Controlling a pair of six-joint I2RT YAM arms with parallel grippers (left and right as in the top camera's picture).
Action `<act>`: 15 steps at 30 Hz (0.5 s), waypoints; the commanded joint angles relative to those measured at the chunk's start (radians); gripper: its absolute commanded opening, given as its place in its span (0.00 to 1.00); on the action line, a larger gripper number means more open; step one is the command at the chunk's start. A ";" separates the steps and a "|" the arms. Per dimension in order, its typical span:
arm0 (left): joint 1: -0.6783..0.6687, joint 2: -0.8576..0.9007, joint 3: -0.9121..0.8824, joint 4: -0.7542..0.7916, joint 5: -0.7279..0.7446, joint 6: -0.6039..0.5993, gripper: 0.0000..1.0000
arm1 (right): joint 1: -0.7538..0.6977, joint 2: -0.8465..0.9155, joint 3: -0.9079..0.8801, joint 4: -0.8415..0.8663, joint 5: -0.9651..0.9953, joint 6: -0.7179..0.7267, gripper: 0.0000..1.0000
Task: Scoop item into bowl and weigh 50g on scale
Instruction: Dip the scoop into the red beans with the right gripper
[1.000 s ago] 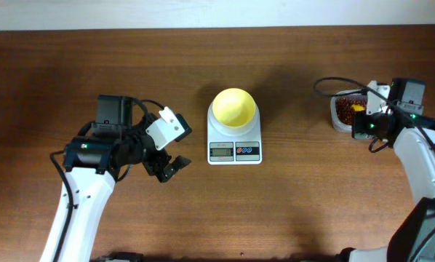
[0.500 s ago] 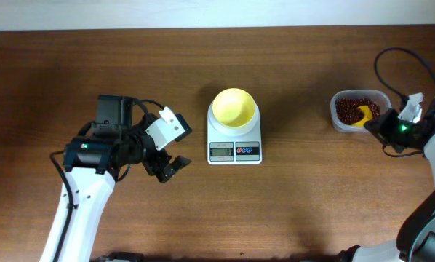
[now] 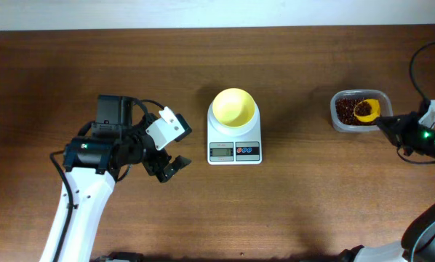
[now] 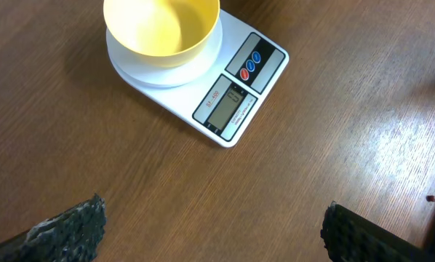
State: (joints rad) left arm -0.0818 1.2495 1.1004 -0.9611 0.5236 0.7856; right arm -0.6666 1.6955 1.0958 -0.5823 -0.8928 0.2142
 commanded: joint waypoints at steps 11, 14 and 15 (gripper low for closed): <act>0.006 0.002 -0.007 -0.002 0.003 0.013 0.99 | -0.016 0.008 -0.004 0.003 -0.159 0.004 0.04; 0.006 0.001 -0.007 -0.002 0.003 0.014 0.99 | -0.014 0.008 -0.004 0.003 -0.222 0.004 0.04; 0.006 0.002 -0.007 -0.002 0.003 0.014 0.99 | -0.014 0.008 -0.004 0.003 -0.253 0.004 0.04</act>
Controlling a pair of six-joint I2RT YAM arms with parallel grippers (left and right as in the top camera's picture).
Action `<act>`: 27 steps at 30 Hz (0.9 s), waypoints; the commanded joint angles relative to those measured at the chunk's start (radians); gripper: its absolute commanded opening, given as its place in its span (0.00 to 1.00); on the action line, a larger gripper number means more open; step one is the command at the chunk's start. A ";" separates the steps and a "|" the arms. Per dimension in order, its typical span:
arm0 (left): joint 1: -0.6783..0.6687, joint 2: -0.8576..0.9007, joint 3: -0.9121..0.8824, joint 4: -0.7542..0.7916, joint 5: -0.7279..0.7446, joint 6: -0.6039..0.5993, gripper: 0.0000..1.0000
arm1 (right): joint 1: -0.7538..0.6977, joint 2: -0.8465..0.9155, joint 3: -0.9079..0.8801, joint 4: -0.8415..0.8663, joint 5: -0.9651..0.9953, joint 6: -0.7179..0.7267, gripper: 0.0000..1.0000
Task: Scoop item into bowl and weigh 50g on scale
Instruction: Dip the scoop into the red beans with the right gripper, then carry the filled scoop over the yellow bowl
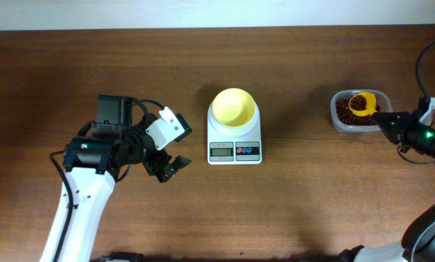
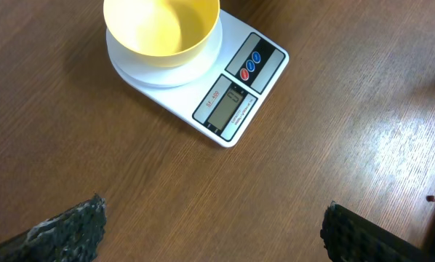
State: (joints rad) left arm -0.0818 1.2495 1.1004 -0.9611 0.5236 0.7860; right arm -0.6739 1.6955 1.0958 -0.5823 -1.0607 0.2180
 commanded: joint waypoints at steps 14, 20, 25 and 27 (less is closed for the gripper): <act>0.006 0.001 -0.007 -0.002 0.003 0.013 0.99 | 0.437 0.008 -0.004 0.223 -0.166 0.214 0.04; 0.006 0.001 -0.007 -0.002 0.003 0.013 0.99 | 0.630 0.008 -0.004 0.433 -0.153 0.344 0.04; 0.006 0.001 -0.007 -0.002 0.003 0.013 0.99 | 0.726 0.008 -0.004 0.449 0.004 0.184 0.04; 0.006 0.002 -0.007 -0.002 0.003 0.013 0.99 | 0.727 0.008 -0.004 0.449 0.003 0.066 0.04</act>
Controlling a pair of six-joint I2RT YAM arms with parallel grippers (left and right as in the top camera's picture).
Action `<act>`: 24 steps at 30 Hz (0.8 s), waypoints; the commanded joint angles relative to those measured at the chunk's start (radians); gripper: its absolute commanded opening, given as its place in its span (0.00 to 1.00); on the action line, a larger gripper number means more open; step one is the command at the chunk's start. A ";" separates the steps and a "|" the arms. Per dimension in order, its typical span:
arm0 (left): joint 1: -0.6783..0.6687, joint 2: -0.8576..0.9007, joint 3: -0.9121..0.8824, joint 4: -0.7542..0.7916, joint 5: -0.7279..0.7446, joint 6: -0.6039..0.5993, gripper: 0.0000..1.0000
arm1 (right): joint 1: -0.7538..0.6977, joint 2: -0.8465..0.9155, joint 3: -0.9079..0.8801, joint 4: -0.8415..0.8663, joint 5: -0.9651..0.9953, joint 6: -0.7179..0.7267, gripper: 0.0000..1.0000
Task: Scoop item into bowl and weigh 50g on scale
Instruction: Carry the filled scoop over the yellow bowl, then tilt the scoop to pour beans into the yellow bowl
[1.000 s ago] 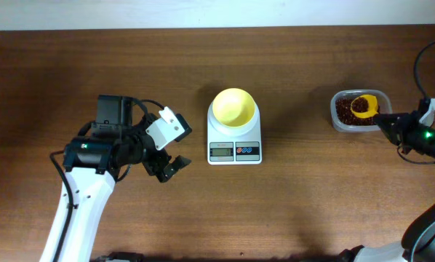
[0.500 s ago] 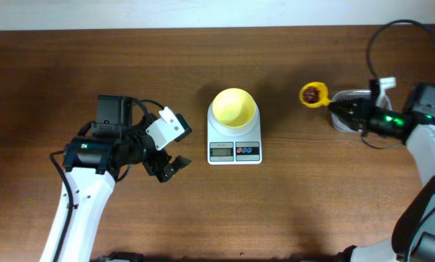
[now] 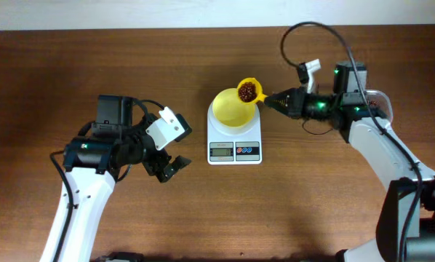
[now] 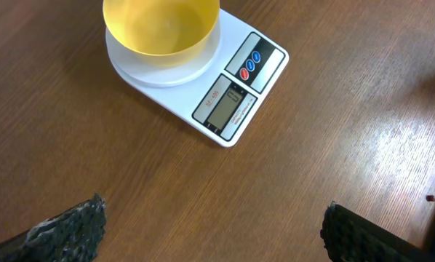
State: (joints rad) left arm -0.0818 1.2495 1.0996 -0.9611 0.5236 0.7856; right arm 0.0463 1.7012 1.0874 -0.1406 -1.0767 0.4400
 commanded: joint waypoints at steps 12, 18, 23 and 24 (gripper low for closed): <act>0.006 0.001 -0.006 -0.002 0.003 0.014 0.99 | 0.077 0.005 0.004 0.003 0.213 -0.427 0.04; 0.006 0.001 -0.006 -0.002 0.003 0.014 0.99 | 0.105 0.005 0.003 -0.006 0.225 -0.639 0.04; 0.006 0.001 -0.006 -0.002 0.003 0.014 0.99 | 0.105 0.005 0.002 -0.043 0.229 -0.752 0.04; 0.006 0.002 -0.006 -0.002 0.003 0.013 0.99 | 0.105 0.005 0.002 -0.044 0.249 -0.774 0.04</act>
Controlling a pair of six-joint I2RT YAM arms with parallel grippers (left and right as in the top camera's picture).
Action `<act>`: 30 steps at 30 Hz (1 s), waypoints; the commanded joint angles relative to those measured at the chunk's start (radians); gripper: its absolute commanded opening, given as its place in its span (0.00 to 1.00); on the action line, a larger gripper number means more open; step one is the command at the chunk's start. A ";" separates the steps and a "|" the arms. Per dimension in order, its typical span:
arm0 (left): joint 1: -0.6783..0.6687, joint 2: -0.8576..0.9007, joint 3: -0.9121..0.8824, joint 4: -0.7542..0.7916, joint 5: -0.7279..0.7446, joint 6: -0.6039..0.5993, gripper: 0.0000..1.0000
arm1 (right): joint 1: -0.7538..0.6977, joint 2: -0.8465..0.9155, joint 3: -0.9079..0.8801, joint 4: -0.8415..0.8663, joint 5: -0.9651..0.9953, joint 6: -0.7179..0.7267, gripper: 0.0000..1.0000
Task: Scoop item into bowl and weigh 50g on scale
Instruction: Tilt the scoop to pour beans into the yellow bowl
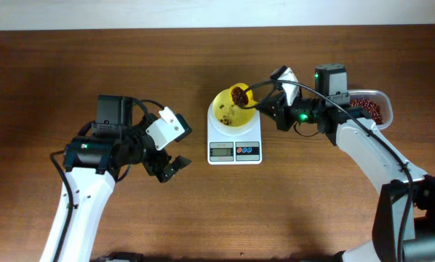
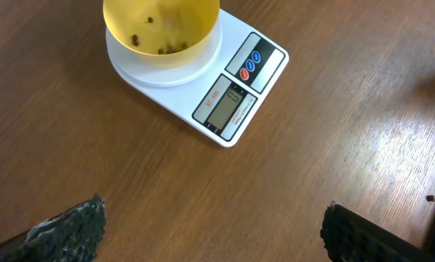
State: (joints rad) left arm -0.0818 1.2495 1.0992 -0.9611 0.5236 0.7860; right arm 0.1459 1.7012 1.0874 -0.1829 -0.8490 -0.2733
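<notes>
The yellow bowl (image 1: pixel 225 113) stands on the white scale (image 1: pixel 236 150) at the table's middle. In the left wrist view a few brown beans lie inside the bowl (image 2: pixel 161 29), with the scale (image 2: pixel 232 91) under it. Over the bowl's far right side hangs a yellow scoop (image 1: pixel 241 94) with beans in it; my right gripper (image 1: pixel 267 104) is shut on its handle. My left gripper (image 1: pixel 170 167) stands open to the left of the scale, nothing between its fingers (image 2: pixel 65 229).
A clear container of brown beans (image 1: pixel 370 108) sits at the right, partly behind my right arm. One stray bean (image 2: pixel 430 198) lies on the wood near the left gripper. The table's back edge runs along the top.
The scoop has moved from the bowl's far right rim to over the bowl. A few beans now lie in the bowl, which was empty. The left arm has not moved.
The scoop was down in the bean container at the far right. Then it sat level over the container with beans in it. Then it was at the bowl's rim, and now over the bowl, with beans inside the bowl. The left gripper stayed open and still.
</notes>
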 commanded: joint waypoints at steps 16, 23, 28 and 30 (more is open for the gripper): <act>0.006 0.001 -0.006 -0.002 0.003 0.013 0.99 | 0.093 -0.002 0.002 -0.011 0.304 -0.165 0.04; 0.006 0.001 -0.006 -0.002 0.003 0.013 0.99 | 0.117 -0.072 0.003 -0.022 0.374 -0.164 0.04; 0.006 0.002 -0.006 -0.002 0.003 0.013 0.99 | 0.145 -0.095 0.003 -0.022 0.457 -0.164 0.04; 0.006 0.002 -0.006 -0.002 0.003 0.013 0.99 | 0.180 -0.119 0.003 -0.023 0.467 -0.165 0.04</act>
State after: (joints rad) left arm -0.0818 1.2495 1.0992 -0.9611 0.5236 0.7856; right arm 0.2844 1.6356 1.0874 -0.2077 -0.4080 -0.4282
